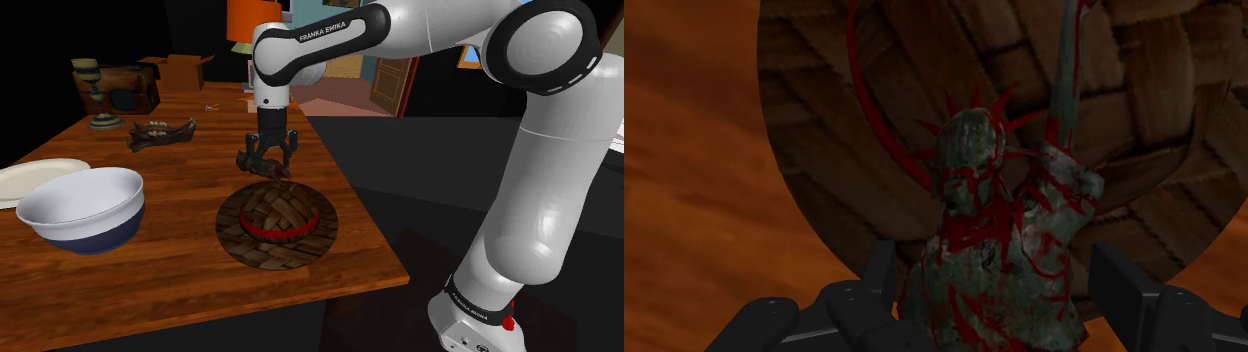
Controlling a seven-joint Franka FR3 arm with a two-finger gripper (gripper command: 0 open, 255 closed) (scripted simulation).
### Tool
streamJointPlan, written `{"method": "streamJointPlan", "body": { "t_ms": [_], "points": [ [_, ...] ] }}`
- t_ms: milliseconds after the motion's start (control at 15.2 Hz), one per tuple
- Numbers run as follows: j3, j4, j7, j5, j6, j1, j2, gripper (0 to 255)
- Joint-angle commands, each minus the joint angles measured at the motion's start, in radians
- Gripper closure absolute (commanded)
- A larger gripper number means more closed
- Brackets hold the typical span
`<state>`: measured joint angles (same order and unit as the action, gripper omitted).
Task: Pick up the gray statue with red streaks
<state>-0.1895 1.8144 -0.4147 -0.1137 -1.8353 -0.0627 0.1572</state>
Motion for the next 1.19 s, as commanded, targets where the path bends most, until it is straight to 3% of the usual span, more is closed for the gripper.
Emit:
{"method": "streamJointPlan", "body": {
  "t_ms": [0, 264, 1122],
  "points": [
    [0.0, 0.001, 0.0, 0.0, -0.001, 0.0, 0.001, 255],
    [0.0, 0.0, 0.001, 0.0, -0.001, 0.0, 0.002, 255],
    [0.0, -0.144, -0.016, 0.0, 0.166, 0.002, -0.021, 255]
  ]
}}
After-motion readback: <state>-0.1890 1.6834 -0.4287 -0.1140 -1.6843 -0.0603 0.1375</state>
